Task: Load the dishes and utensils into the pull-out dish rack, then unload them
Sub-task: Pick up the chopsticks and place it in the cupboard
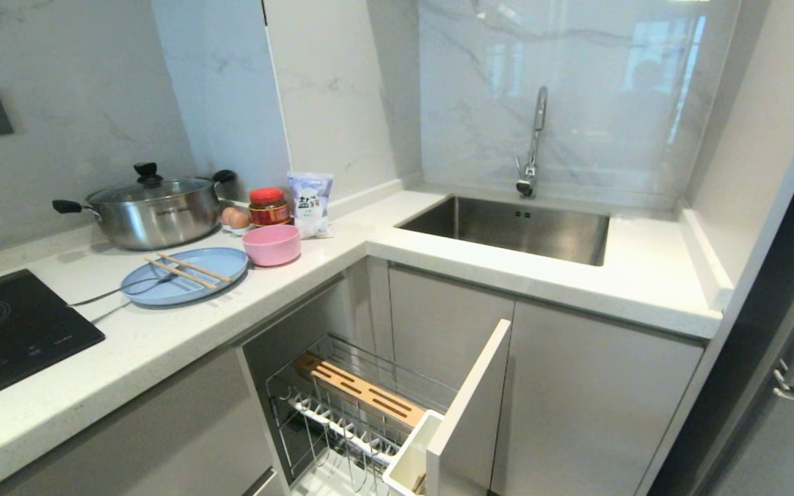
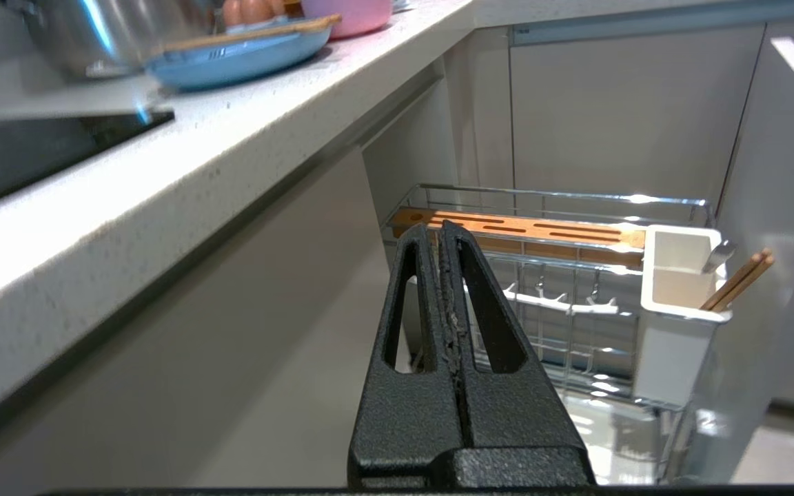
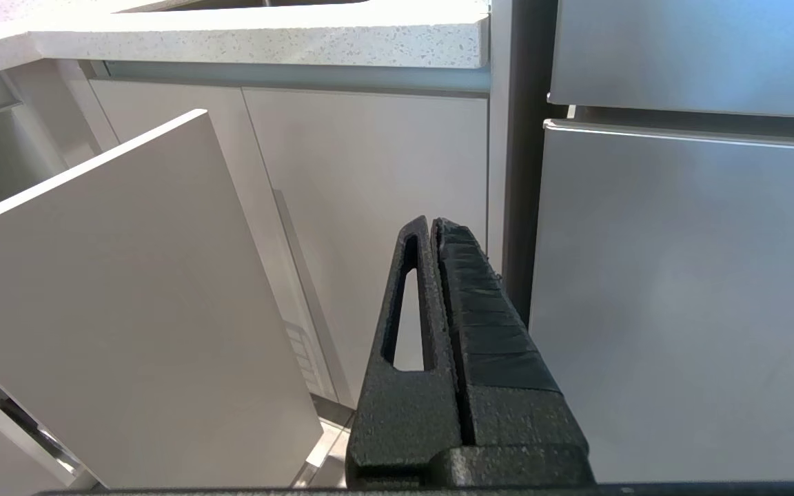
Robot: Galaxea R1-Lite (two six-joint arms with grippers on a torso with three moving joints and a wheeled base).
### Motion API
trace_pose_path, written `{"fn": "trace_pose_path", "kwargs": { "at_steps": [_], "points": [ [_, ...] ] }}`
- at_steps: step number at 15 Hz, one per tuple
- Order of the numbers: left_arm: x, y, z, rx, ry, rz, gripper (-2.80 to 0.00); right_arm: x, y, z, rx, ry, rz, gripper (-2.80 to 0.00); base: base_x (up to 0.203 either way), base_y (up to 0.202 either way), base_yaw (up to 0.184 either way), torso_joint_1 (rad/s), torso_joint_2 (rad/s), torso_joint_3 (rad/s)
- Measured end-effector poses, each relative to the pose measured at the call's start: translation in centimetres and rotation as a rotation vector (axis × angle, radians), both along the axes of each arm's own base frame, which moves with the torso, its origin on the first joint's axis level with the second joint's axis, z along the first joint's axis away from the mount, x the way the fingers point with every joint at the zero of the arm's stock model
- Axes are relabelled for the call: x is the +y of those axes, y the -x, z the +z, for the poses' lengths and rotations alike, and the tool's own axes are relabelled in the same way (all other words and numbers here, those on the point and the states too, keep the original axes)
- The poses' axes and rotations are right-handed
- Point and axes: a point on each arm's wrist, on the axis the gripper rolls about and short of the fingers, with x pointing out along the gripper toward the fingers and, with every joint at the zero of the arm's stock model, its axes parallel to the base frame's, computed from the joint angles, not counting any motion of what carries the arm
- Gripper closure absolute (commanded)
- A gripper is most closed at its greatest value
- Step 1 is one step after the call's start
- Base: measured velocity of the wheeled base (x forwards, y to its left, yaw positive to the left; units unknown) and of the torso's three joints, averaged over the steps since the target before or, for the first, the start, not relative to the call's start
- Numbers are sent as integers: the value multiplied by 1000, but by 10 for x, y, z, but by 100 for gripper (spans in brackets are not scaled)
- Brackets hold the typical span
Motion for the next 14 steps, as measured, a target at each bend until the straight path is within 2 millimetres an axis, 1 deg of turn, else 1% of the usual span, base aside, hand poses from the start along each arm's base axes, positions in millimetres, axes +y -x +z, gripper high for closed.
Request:
{"fn": "trace_pose_path", "kwargs": {
  "at_steps": [4, 10, 14],
  "points": [
    [1, 0, 0, 4, 67, 23, 0, 0, 0, 0, 0, 0, 0, 0, 0, 0, 0, 0, 0, 0],
    [1, 0, 0, 4, 73, 23, 0, 0, 0, 0, 0, 0, 1, 0, 0, 0, 0, 0, 0, -6],
    [1, 0, 0, 4, 77, 24, 0, 0, 0, 0, 0, 0, 0, 0, 0, 0, 0, 1, 4, -148]
  ]
}}
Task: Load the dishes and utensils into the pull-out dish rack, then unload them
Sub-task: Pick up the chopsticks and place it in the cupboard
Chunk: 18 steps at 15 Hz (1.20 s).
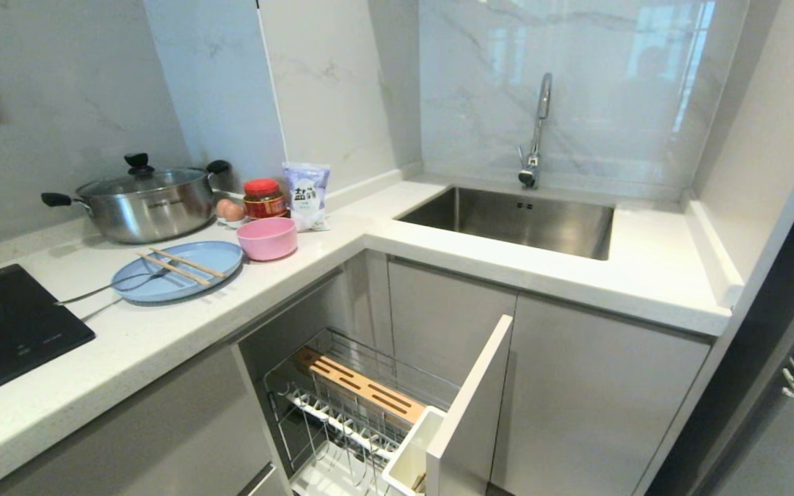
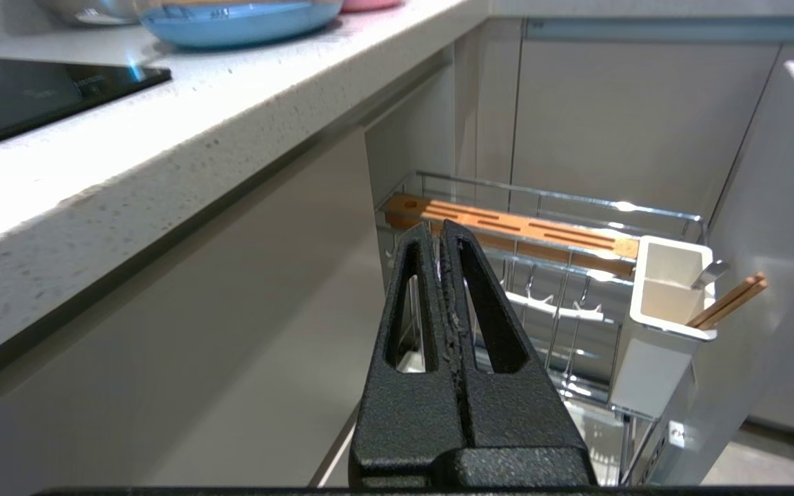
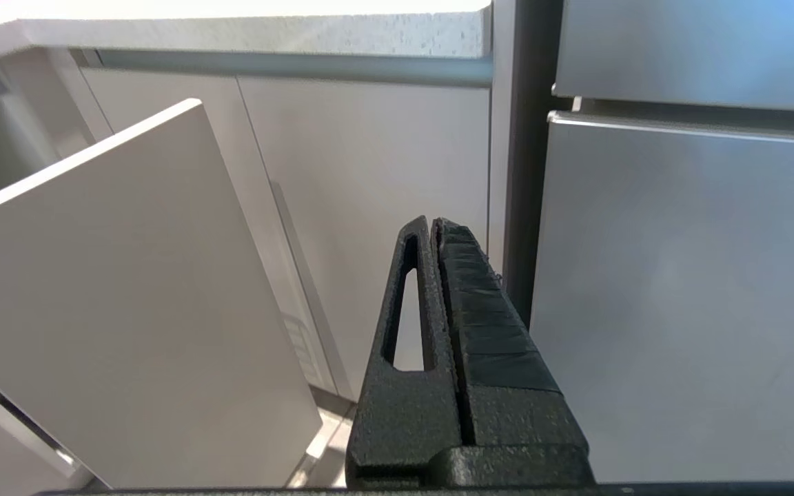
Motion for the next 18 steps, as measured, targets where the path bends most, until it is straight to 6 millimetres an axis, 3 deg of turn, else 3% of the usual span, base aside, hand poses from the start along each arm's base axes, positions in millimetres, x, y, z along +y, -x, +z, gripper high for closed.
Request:
{"fn": "trace_pose_path", "kwargs": {
  "at_steps": [18],
  "points": [
    [0, 0, 0, 1, -7, -4, 0, 0, 0, 0, 0, 0, 1, 0, 0, 0, 0, 3, 2, -197]
  ]
}}
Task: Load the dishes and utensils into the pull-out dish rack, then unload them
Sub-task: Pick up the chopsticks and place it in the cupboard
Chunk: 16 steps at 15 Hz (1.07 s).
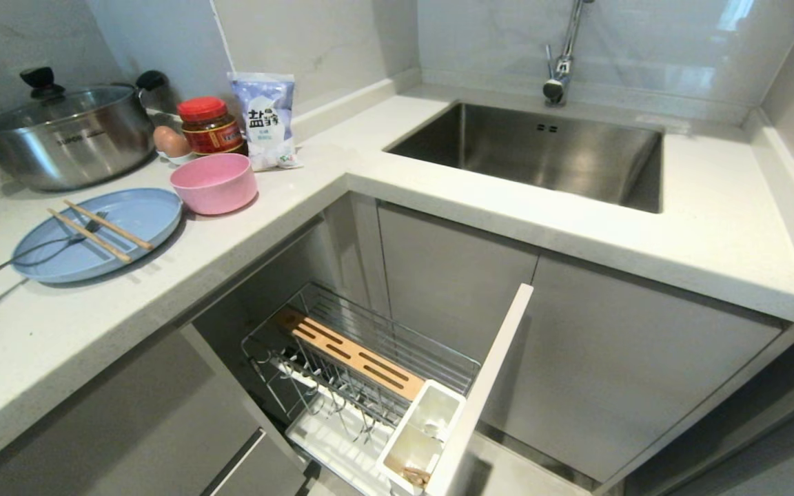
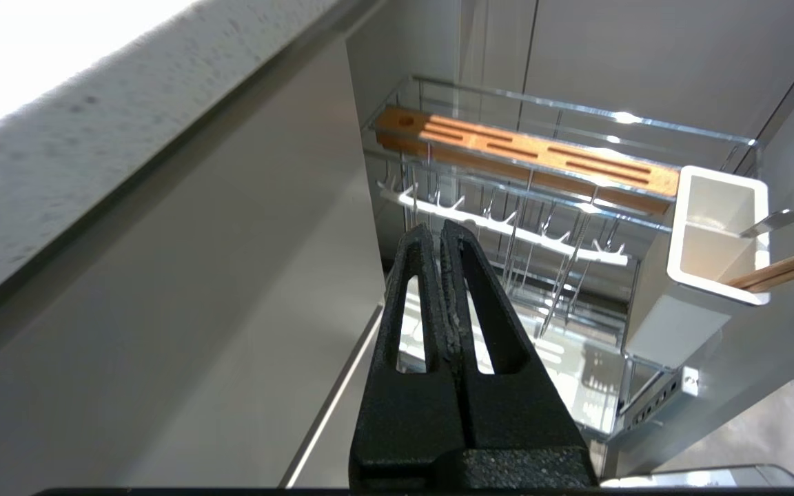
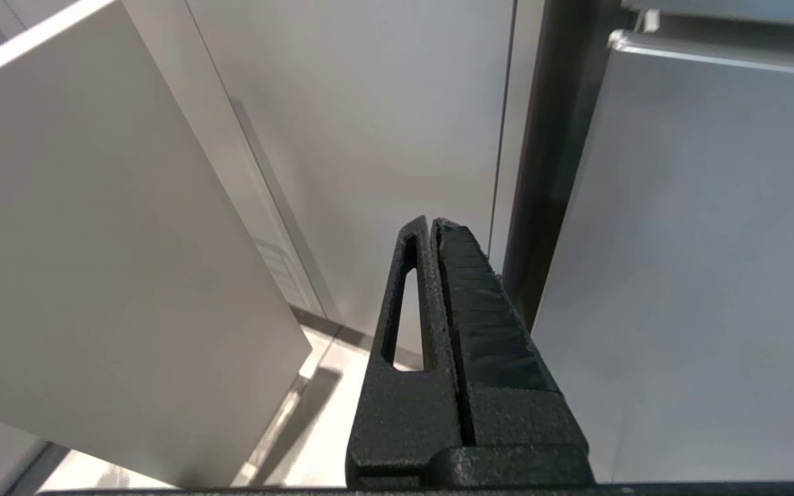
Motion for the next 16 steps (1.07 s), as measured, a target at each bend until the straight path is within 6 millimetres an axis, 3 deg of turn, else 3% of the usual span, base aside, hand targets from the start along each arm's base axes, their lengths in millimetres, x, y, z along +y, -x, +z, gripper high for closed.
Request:
{"fn": "trace_pose_path", "kwargs": {
  "at_steps": [16],
  "points": [
    [0, 0, 0, 0, -3, -2, 0, 0, 0, 0, 0, 0, 0, 0, 0, 0, 0, 3, 5, -176]
  ]
}}
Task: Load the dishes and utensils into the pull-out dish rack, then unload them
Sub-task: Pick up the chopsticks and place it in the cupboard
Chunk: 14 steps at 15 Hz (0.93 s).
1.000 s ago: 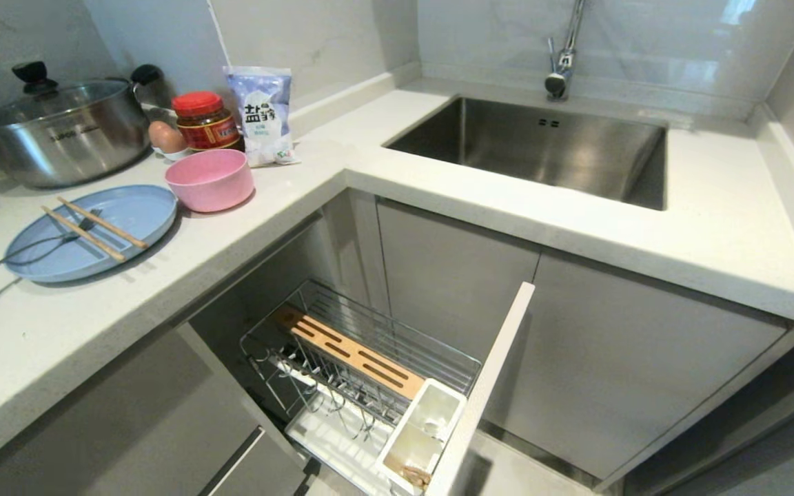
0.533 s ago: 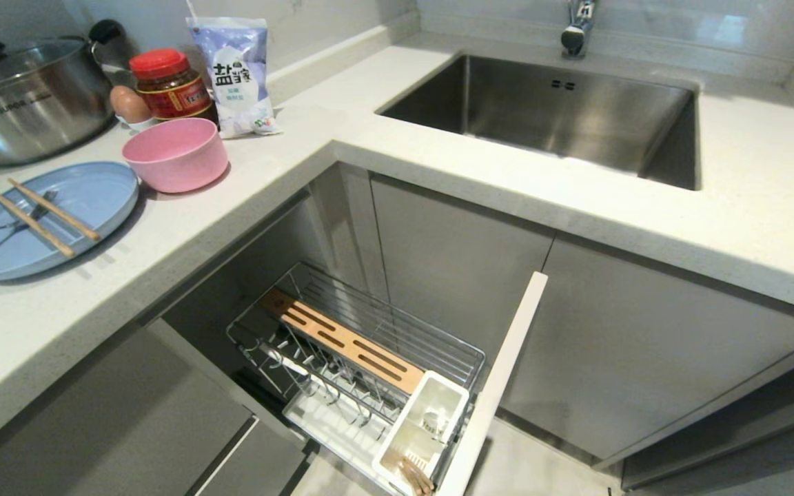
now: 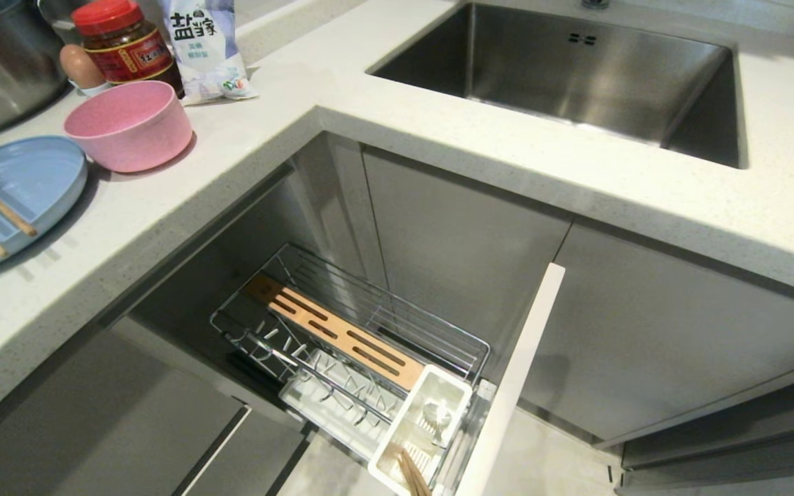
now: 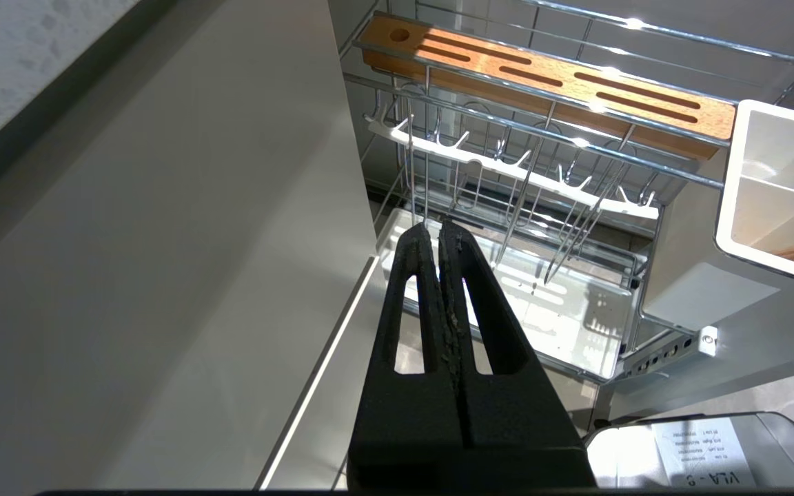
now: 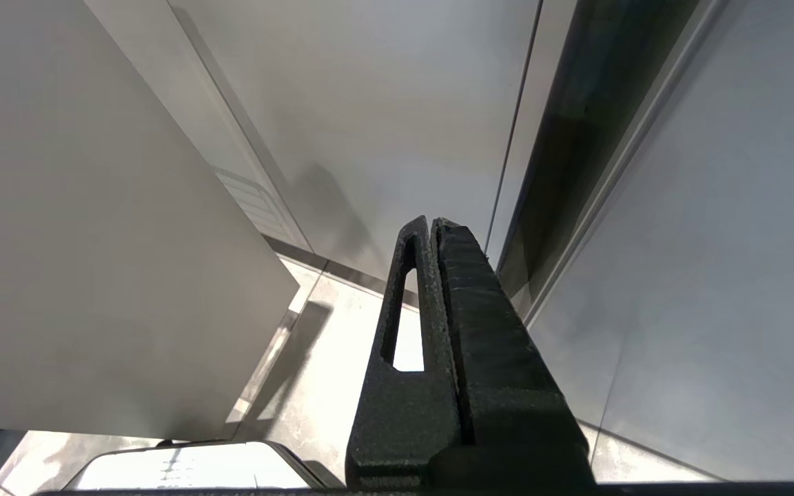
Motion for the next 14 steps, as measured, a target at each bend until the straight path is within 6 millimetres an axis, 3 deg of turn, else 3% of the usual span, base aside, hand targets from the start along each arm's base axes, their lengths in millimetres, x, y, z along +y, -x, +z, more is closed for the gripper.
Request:
{"fn": "trace_pose_path", "kwargs": {
  "at_steps": [14],
  "points": [
    [0, 0, 1, -7, 60, 15, 0, 0, 0, 0, 0, 0, -1, 0, 0, 0, 0, 0, 0, 0]
  ]
}}
